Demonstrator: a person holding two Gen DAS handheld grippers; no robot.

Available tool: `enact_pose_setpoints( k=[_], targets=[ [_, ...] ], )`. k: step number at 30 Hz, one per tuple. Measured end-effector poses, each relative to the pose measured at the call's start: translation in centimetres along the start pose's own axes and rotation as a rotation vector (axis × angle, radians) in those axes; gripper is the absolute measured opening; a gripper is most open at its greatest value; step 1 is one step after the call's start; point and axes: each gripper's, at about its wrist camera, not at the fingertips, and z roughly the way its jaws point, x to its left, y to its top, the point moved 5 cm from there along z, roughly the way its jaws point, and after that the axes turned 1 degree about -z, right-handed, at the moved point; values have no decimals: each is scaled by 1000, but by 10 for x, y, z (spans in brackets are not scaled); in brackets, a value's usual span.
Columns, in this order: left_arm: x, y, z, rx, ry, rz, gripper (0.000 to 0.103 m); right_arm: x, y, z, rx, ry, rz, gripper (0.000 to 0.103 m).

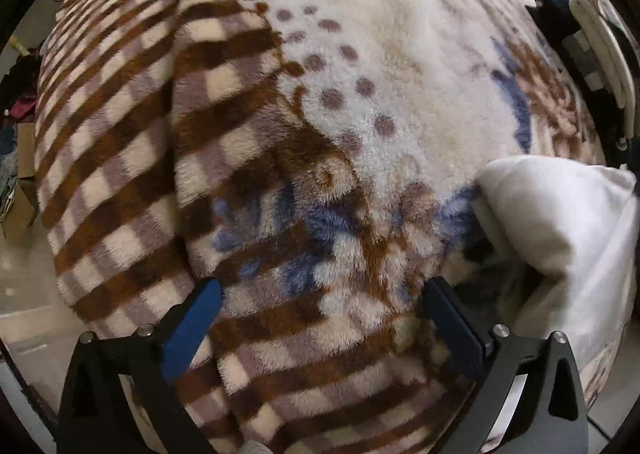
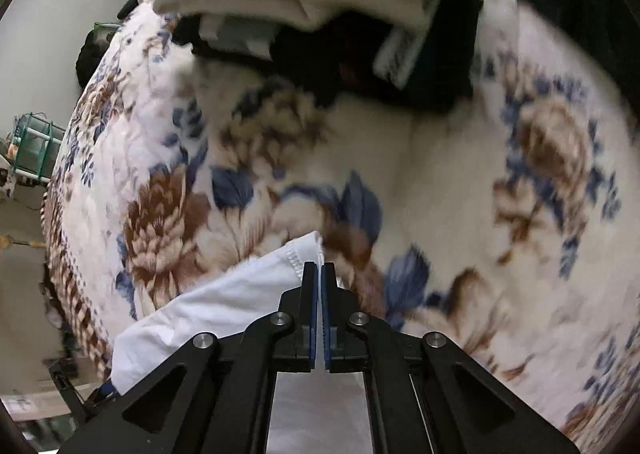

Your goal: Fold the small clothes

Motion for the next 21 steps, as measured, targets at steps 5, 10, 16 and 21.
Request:
enact_pose_setpoints(
  k=[5,10,16,21],
  targets=[
    [-1,-3,7,-14,55,15,103,-10,5,19,117,32,56,3],
    [-3,-4,5,-4,88,-4,103,-43,-27,-10,123,103,219,37],
    [-5,-7,-24,-19,34,-115,103,-80,-113,-14,235,88,333,38],
    [-15,-15,-44,-29,-19,-186,103,-85,-162,16,323,195,453,46]
  ],
)
